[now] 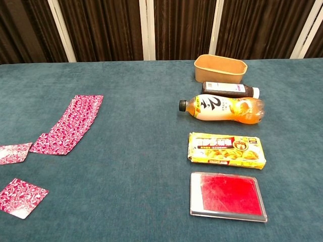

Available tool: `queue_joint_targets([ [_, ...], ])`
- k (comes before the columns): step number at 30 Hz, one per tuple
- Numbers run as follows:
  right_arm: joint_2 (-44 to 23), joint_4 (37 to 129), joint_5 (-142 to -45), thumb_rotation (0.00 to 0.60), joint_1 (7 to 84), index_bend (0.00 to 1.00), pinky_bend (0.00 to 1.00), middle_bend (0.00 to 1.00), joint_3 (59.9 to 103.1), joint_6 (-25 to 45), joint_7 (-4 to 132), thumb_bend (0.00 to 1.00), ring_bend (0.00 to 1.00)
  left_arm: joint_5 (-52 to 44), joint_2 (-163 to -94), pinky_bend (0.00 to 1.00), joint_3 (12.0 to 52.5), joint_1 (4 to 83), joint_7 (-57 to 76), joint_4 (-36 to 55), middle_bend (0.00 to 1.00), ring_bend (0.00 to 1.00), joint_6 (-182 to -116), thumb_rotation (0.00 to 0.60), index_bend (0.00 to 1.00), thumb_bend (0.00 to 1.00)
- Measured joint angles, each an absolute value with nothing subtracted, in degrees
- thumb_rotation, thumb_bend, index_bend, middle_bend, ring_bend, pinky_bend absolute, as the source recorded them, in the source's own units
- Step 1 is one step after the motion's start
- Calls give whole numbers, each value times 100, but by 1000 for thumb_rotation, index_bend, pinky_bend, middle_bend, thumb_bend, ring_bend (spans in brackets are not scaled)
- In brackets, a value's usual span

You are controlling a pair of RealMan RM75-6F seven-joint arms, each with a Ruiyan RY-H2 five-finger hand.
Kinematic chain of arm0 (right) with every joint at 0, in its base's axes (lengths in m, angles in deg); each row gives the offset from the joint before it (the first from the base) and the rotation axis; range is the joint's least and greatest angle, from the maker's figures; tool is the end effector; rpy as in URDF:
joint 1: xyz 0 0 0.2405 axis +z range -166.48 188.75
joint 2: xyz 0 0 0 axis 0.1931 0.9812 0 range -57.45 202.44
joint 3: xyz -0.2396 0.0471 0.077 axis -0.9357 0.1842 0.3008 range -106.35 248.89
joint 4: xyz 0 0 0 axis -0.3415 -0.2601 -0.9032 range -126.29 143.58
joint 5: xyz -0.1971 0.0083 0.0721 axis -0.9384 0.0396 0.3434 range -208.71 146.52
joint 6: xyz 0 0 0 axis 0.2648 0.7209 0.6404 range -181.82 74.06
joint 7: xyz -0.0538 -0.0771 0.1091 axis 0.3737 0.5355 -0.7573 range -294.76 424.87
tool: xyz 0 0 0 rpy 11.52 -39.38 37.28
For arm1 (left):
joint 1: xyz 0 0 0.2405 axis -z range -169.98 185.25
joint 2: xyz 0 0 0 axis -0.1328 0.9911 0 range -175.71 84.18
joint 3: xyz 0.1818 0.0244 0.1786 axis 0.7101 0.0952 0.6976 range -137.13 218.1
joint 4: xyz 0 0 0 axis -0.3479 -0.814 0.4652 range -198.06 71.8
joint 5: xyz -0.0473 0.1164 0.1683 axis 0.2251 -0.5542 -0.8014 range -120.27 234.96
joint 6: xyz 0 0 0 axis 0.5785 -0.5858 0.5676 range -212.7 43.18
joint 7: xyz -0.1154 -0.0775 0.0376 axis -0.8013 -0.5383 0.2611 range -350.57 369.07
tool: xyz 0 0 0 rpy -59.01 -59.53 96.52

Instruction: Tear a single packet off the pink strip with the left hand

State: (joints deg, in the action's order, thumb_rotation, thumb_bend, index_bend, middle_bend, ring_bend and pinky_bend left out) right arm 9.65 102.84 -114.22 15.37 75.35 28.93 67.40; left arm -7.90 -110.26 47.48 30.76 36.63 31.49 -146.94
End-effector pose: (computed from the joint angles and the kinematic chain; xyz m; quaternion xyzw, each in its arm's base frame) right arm -0.3151 -0.1816 0.1635 0.5869 -0.3983 0.3648 0.6032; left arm -0.3222 0.2254 0.0999 -0.7469 -0.3698 -0.1205 0.5394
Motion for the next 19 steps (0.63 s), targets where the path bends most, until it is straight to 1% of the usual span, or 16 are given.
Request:
queue_joint_targets([
  [1, 962, 10278, -11422, 600, 1541, 0, 346, 89, 7534, 2886, 6740, 311, 231, -963, -10981, 593, 4743, 3041, 3511, 3181, 609, 491, -14790, 600, 144, 502],
  [3, 956, 10270, -11420, 600, 1547, 0, 346, 89, 7534, 2872, 6734, 311, 231, -1396, -10864, 473, 4743, 2922, 3146, 3268, 455, 367, -15109, 600, 137, 412],
  [4, 955, 10266, -11415, 600, 1550, 0, 346, 89, 7532, 2861, 6729, 311, 231, -1586, -10813, 434, 4747, 2855, 2984, 3306, 409, 330, -15283, 600, 135, 392],
  [6, 956, 10261, -11406, 600, 1554, 0, 346, 89, 7531, 2848, 6728, 311, 231, -1995, -10705, 329, 4762, 2660, 2607, 3379, 284, 219, -15753, 600, 132, 342],
  [9, 957, 10267, -11405, 600, 1551, 0, 346, 89, 7531, 2857, 6756, 311, 231, -2358, -10608, 243, 4784, 2296, 2150, 3418, 161, 112, -16533, 600, 130, 298],
  [12, 951, 10265, -11429, 600, 1551, 0, 338, 89, 7527, 2874, 6785, 311, 225, -2621, -10591, 211, 4793, 1881, 1871, 3374, 103, 63, -17295, 600, 130, 275],
  [15, 929, 10233, -11469, 600, 1560, 0, 323, 89, 7523, 2886, 6821, 312, 210, -2832, -10649, 205, 4775, 1477, 1775, 3243, 87, 58, -17885, 600, 130, 272],
  [19, 902, 10119, -11581, 600, 1595, 0, 323, 89, 7503, 2881, 6810, 311, 202, -2986, -10786, 203, 4672, 1211, 1888, 3032, 85, 58, -18287, 600, 130, 272],
])
